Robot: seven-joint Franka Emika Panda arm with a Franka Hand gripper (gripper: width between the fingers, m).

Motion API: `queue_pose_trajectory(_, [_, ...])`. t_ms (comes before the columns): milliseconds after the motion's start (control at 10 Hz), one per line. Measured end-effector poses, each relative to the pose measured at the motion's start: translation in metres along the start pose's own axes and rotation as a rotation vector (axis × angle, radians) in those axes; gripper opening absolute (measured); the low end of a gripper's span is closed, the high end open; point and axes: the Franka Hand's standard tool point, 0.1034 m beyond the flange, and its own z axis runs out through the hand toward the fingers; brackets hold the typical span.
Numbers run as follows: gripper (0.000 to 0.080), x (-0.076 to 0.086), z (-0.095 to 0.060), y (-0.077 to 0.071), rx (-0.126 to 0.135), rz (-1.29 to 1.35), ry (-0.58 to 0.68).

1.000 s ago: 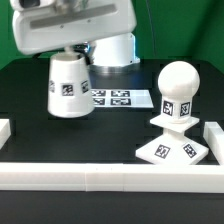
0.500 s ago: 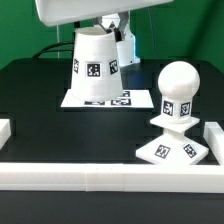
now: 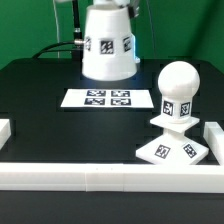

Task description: Assemble lamp

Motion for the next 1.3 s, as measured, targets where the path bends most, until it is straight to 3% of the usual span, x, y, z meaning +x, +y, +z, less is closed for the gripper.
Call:
queue_pose_trajectory(200, [0.0044, 0.011, -0.021, -0.031, -0.002, 0.019, 0.018])
queue_pose_trajectory(500, [0.0044, 0.035, -0.026, -0.067, -0.005, 0.031, 0.04])
queue_pose_trajectory(700, [0.0044, 0.051, -0.01, -0.078, -0.006, 0.022, 0.031])
queue_pose_trajectory(1100, [0.0044, 0.059, 0.038, -0.076, -0.015, 0.022, 0.013])
queue_pose_trajectory(1300, [0.0044, 0.062, 0.055, -0.072, -0.018, 0.026, 0.011])
